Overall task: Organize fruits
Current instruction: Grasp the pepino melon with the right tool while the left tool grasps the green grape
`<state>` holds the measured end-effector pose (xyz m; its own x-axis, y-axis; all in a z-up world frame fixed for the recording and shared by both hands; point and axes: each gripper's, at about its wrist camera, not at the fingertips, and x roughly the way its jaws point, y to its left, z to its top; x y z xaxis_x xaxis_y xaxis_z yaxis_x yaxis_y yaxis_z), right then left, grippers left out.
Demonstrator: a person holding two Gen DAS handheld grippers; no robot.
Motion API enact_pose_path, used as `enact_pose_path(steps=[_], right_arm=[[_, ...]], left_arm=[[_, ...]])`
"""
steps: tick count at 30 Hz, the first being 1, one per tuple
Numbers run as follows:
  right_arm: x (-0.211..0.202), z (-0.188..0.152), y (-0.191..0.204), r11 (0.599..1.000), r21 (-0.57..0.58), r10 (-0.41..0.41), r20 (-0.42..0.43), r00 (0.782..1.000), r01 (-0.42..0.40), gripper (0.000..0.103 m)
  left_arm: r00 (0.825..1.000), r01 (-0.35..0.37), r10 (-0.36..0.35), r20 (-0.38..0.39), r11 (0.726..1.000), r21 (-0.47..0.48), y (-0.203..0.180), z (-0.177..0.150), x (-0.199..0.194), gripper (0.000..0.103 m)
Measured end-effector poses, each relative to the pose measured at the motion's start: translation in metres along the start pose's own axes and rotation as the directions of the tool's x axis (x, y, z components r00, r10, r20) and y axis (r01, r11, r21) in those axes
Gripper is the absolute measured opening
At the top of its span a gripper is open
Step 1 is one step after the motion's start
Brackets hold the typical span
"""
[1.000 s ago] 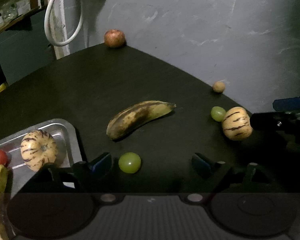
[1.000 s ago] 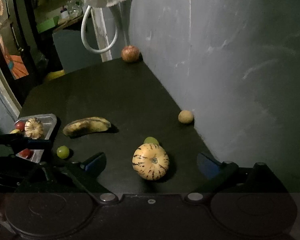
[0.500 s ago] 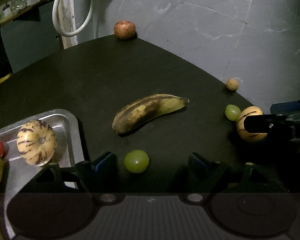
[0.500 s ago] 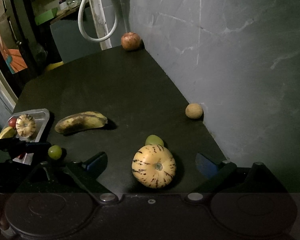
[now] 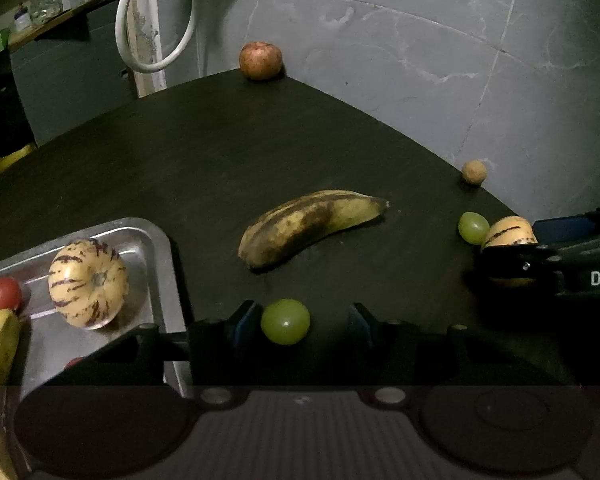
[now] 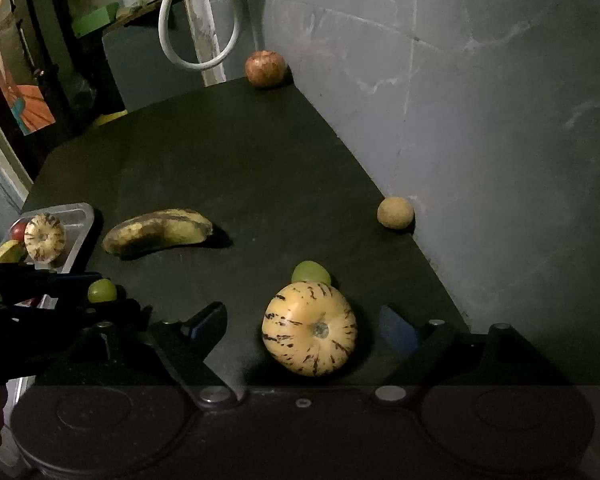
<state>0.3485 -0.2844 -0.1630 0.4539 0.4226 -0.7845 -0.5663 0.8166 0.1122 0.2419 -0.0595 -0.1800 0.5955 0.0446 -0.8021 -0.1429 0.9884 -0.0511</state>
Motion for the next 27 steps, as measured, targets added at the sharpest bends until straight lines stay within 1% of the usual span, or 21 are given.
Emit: enact_pose_path(steps=[1, 3, 4, 6, 8, 11, 12, 13, 16, 22, 27], right_arm=[[0.0008, -0.0002, 0.0002, 1.0, -0.002, -0.001, -0.002, 1.0, 0.001, 0.084], [0.0019, -0.0005, 0.001, 1.0, -0.005, -0.001, -0.005, 1.0, 0.001, 0.083], [0.0022, -0.0006, 0.0015, 1.0, -0.007, -0.002, -0.006, 1.0, 0.002, 0.083], [0.0032, -0.0009, 0.0023, 1.0, -0.01, -0.003, -0.009, 1.0, 0.003, 0.083], [0.0044, -0.0012, 0.0031, 1.0, -0.014, -0.004, -0.012, 1.0, 0.004, 0.083], [0.0073, -0.0018, 0.0041, 1.0, -0.023, -0.009, -0.019, 1.0, 0.009, 0.081], [0.0078, -0.0017, 0.0041, 1.0, -0.025, -0.01, -0.02, 1.0, 0.01, 0.078], [0.0083, -0.0019, 0.0042, 1.0, -0.028, -0.013, -0.02, 1.0, 0.013, 0.07], [0.0083, -0.0019, 0.0045, 0.999, -0.042, -0.029, -0.021, 0.999, 0.028, 0.055], [0.0071, -0.0031, 0.0043, 0.998, -0.06, -0.03, -0.014, 0.999, 0.029, 0.054], [0.0004, -0.0058, 0.0066, 0.998, -0.058, -0.014, -0.004, 1.0, 0.014, 0.053]], left_arm=[[1.0, -0.002, 0.002, 0.001, 1.0, 0.002, -0.0001, -0.0003, -0.0001, 0.053], [1.0, -0.002, 0.002, 0.001, 1.0, 0.005, 0.0002, -0.0004, -0.0007, 0.044], [1.0, -0.008, 0.008, 0.0, 1.0, 0.007, 0.0003, -0.0003, -0.0007, 0.042], [1.0, -0.014, 0.014, 0.002, 1.0, 0.001, 0.0026, -0.0005, -0.0014, 0.033], [1.0, -0.017, 0.017, 0.003, 1.0, -0.003, 0.0053, -0.0003, -0.0016, 0.027], [1.0, -0.012, 0.012, 0.006, 1.0, -0.005, 0.0075, -0.0002, -0.0022, 0.025], [1.0, -0.014, 0.014, 0.006, 1.0, -0.003, 0.007, -0.0004, -0.0022, 0.025], [1.0, -0.015, 0.015, 0.007, 1.0, -0.003, 0.0068, -0.0004, -0.0023, 0.025], [1.0, -0.018, 0.018, 0.008, 1.0, -0.004, 0.0063, -0.0004, -0.0024, 0.025], [1.0, -0.02, 0.02, 0.008, 1.0, 0.001, 0.0052, -0.0006, -0.0034, 0.024], [1.0, -0.014, 0.014, 0.01, 1.0, 0.007, 0.0029, -0.0003, -0.0081, 0.024]])
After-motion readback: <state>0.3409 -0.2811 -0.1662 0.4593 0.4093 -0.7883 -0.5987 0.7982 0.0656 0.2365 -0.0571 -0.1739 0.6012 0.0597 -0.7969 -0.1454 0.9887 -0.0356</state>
